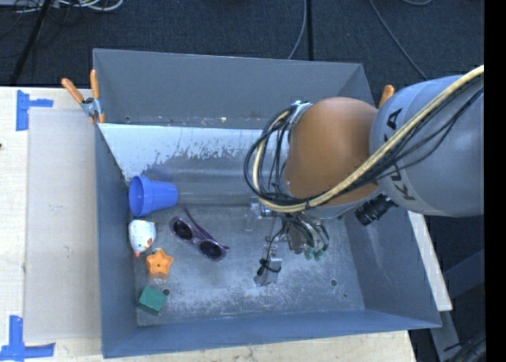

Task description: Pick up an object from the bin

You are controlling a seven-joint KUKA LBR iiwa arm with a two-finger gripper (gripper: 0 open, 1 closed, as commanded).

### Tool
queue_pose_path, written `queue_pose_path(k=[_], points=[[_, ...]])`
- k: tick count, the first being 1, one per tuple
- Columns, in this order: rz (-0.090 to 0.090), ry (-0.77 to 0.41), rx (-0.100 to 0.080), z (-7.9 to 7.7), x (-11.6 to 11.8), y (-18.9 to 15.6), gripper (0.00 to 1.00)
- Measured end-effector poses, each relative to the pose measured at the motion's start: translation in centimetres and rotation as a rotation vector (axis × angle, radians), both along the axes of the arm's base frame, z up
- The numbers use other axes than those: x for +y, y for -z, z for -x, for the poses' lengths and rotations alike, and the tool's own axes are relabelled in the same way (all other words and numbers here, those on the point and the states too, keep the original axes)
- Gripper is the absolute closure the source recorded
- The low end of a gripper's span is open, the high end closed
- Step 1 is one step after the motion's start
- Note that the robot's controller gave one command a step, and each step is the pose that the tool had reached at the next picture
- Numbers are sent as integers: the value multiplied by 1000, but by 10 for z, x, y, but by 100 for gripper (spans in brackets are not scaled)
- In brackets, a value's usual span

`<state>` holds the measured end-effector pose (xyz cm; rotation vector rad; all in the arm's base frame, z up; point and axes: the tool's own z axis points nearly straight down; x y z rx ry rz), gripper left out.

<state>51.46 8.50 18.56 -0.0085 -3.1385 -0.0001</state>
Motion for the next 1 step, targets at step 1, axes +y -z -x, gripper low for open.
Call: queue_pose_path(k=[1], points=[[0, 0, 0, 0, 0, 0, 0]])
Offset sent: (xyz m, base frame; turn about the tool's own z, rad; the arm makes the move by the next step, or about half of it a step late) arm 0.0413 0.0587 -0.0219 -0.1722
